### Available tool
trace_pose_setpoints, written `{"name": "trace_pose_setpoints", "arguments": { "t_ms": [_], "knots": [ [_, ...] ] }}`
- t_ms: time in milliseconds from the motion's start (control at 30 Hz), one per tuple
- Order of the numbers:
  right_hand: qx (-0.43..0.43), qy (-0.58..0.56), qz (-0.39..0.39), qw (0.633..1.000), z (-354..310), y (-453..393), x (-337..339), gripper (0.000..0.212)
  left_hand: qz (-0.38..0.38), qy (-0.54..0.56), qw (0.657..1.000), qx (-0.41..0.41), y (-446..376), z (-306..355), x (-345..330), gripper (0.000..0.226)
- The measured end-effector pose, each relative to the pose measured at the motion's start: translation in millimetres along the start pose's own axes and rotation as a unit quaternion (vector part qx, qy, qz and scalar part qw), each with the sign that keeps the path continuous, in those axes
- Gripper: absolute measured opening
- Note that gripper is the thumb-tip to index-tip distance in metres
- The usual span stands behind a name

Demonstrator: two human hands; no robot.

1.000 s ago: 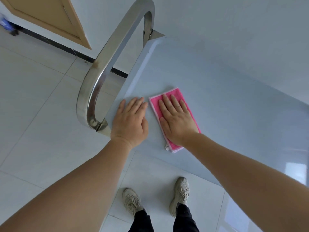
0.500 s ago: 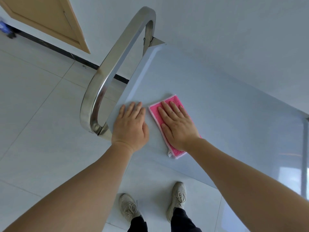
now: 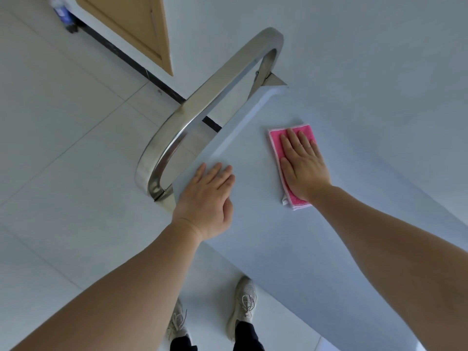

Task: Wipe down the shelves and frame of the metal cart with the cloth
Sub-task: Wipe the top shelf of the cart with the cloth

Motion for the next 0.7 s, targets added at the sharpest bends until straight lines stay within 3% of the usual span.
{"name": "trace_pose_setpoints", "arguments": {
  "t_ms": [433,700],
  "knots": [
    [-0.015,0.005,0.020,1.000,33,-73,16,0.058,0.003,0.008,1.000,0.006,2,2,6,0.055],
    [-0.005,0.011,0.038,0.999,11,-132,32,0.063,-0.006,0.002,1.000,0.000,2,0,3,0.057]
  ]
}}
Point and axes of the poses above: each hand's wrist, its own y-axis away from the middle knuckle, its own x-axis out of the back of the hand, z = x × y, the point moved 5 cm from there along -y, towards the middle knuckle, and after that the axes turned 5 degrees about y, right-handed, at the moved point
